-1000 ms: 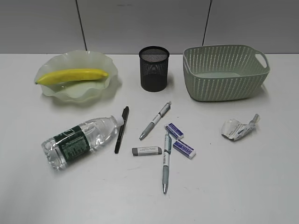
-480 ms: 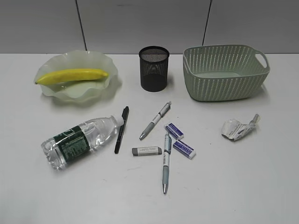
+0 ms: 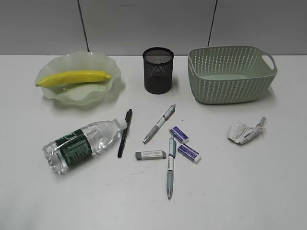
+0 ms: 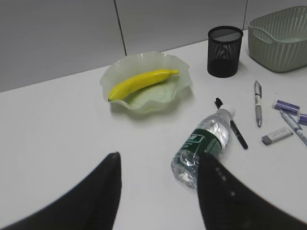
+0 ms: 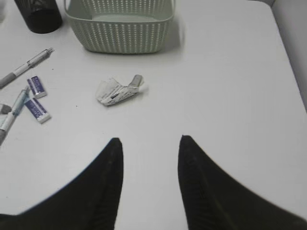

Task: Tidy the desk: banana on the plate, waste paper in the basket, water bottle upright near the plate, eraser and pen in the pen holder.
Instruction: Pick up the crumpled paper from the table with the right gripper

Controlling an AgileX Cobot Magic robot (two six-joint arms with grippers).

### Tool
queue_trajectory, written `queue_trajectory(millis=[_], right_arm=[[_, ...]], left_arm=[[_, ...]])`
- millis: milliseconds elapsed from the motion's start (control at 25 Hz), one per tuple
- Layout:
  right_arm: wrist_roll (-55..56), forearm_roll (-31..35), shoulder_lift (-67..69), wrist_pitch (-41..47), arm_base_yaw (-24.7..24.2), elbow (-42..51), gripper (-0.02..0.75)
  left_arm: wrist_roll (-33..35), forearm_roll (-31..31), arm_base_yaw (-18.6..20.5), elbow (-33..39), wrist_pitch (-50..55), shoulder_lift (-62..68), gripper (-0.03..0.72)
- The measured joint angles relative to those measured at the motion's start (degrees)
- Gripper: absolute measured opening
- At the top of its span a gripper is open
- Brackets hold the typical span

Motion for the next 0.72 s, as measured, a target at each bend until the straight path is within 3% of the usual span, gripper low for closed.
queue_trajectory(millis=[280, 520, 720], right_arm=[[-1.9, 2.1, 25.4, -4.1, 5.1, -8.1, 0.360], [-2.1, 2.3, 50.0, -3.1, 9.6, -18.8, 0.512], [0.9, 2.4, 66.4, -2.3, 10.0, -25.9, 0.543]], left_arm=[[0.0, -0.8, 0.0, 1.4, -3.5, 0.0, 0.382], [0.0, -0.8, 0.0, -0.9, 2.1, 0.0, 0.382], [-0.4, 0.2, 0.0, -2.0, 9.9, 0.0, 0.382]])
